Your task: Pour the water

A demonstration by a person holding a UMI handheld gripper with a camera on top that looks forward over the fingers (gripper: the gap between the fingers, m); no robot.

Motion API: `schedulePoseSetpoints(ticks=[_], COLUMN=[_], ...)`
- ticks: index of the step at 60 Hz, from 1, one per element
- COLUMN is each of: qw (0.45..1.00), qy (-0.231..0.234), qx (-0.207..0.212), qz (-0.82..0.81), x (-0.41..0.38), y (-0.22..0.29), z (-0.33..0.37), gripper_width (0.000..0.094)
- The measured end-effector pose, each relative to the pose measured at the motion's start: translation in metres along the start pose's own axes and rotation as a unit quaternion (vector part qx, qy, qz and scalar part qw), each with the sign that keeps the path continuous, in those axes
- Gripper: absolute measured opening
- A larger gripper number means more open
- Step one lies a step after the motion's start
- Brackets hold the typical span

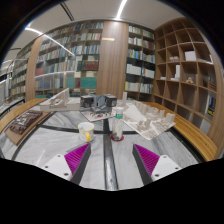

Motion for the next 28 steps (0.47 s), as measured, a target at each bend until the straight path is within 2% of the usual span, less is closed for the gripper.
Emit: schedulePoseSetpoints(ticks=[12,22,28], qw=[1.000,1.000,1.000], qy=[-0.003,-0.002,0.004], qx=[0.007,-0.003,0.007], qz=[-0.002,0.000,-0.010], x=[-0.006,-0.009,-0.012], y=[0.010,0.004,0.009], z=[0.041,0.051,0.054], gripper_width=[0.0859,0.0860,0.0860])
Point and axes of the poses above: the point between the fingertips, and its own axes, seen from behind it with the camera up: x to the right, y up, z backward, against the way the camera looks, the point moved 7 cm from there along z, backward, against the way the camera looks, and after that the axes turned 13 degrees about x, right-handed, at the moved point
